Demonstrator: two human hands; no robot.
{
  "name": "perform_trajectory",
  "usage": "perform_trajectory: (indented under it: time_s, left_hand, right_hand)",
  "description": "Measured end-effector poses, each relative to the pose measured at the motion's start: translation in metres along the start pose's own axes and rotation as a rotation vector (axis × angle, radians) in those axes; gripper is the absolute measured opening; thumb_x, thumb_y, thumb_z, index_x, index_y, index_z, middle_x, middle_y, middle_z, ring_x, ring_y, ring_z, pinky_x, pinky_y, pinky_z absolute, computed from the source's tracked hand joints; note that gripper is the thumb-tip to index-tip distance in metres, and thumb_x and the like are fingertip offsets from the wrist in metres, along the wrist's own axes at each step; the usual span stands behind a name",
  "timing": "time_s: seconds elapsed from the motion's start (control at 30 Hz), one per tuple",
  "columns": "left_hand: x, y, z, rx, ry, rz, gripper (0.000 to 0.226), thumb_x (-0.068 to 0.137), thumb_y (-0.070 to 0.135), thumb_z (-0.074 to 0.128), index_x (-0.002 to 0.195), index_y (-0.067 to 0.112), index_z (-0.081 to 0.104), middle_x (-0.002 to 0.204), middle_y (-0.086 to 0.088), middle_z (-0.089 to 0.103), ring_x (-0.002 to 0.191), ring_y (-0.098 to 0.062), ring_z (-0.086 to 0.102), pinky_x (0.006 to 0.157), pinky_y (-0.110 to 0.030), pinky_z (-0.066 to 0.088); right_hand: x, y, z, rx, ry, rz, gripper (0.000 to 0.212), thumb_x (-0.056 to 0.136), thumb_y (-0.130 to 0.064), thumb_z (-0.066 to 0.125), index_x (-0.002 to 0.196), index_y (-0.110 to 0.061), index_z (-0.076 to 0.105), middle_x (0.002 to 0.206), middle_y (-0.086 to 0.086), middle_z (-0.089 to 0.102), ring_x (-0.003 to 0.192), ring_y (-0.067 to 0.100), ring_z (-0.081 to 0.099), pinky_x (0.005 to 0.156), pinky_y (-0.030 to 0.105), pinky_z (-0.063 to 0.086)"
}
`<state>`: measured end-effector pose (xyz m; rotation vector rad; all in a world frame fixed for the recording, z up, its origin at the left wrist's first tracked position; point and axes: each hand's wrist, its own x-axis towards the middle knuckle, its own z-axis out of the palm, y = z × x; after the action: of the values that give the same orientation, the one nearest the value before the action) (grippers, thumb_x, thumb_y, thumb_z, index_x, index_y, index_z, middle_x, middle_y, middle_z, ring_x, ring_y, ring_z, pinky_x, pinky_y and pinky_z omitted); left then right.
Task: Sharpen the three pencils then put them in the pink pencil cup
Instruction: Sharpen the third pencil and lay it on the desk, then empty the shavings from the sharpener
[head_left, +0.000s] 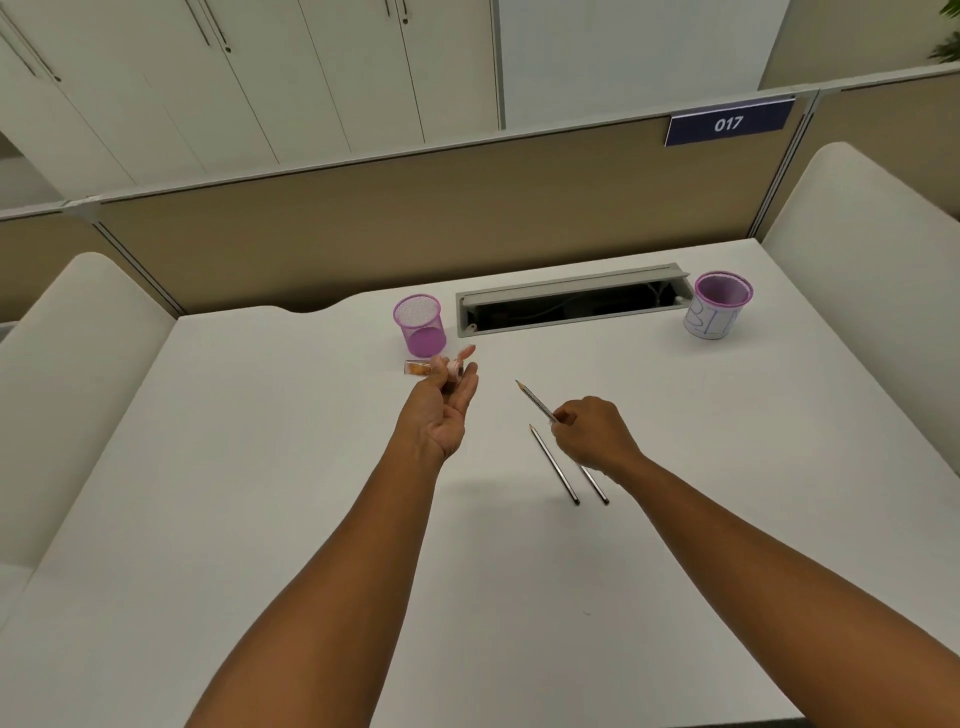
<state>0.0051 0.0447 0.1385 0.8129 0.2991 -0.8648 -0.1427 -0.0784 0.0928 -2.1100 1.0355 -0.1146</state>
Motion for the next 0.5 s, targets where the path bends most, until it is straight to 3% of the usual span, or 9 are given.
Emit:
perform_trajectory:
  time_s: [0.17,0.33,0.5]
  left_hand:
    - [0.006,-0.012,-0.016,0.027,0.020,-0.033,0.019,0.100,0.017,0.050,0.106,0.000,0.054,0.122,-0.020,0.065,0.105,-0.028,0.066,0.092,-0.038,0.054]
    - [0.017,-0.025,-0.032,0.039,0.044,-0.075,0.019,0.100,0.017,0.050,0.105,-0.001,0.053,0.120,-0.020,0.066,0.101,-0.025,0.066,0.094,-0.036,0.053]
    - [0.027,-0.033,-0.045,0.029,0.059,-0.113,0.018,0.100,0.017,0.051,0.108,0.001,0.050,0.115,-0.020,0.069,0.108,-0.024,0.065,0.095,-0.034,0.053]
  right_hand:
    - [0.001,0.012,0.027,0.056,-0.001,0.093,0.026,0.085,-0.010,0.054,0.104,-0.015,0.070,0.099,0.004,0.067,0.085,0.023,0.063,0.070,0.028,0.050]
    - [0.004,0.019,0.049,0.021,-0.012,0.189,0.022,0.078,-0.009,0.053,0.088,-0.019,0.070,0.094,0.000,0.067,0.082,0.023,0.063,0.066,0.026,0.048]
    - [0.008,0.022,0.069,-0.018,-0.030,0.231,0.023,0.074,-0.006,0.053,0.089,-0.014,0.069,0.095,0.003,0.066,0.086,0.026,0.063,0.071,0.028,0.051]
